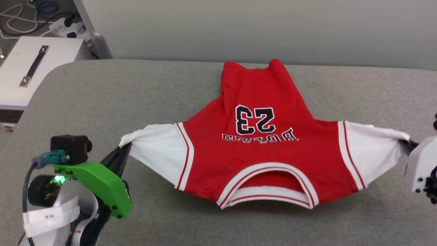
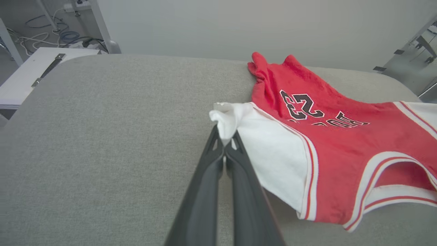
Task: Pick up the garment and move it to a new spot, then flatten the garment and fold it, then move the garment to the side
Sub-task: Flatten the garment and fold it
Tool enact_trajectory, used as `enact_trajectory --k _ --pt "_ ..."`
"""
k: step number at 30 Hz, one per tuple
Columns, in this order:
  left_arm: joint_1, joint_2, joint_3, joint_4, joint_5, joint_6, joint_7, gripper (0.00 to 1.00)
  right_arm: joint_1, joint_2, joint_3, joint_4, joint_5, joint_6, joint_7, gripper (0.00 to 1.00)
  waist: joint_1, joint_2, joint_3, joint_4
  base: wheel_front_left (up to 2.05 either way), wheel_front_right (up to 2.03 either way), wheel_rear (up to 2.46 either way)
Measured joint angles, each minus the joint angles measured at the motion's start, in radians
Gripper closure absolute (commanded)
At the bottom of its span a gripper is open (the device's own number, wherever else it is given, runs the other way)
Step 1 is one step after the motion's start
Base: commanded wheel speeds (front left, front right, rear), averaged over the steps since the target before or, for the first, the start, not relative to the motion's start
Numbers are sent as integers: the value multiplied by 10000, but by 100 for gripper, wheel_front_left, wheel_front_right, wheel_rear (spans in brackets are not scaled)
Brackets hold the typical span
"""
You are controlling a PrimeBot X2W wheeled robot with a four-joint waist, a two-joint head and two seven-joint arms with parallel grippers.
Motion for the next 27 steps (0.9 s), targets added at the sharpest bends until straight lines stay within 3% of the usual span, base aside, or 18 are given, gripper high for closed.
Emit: enact_trajectory --k 9,27 --pt "-1534 454 704 -761 -313 -276 6 100 -1671 -834 -257 -449 855 0 -211 100 0 0 -591 -440 0 0 0" --pt "-4485 901 1271 -552 -562 -711 -171 100 -4158 -938 -119 -546 1197 0 -665 100 0 0 -468 -864 0 0 0"
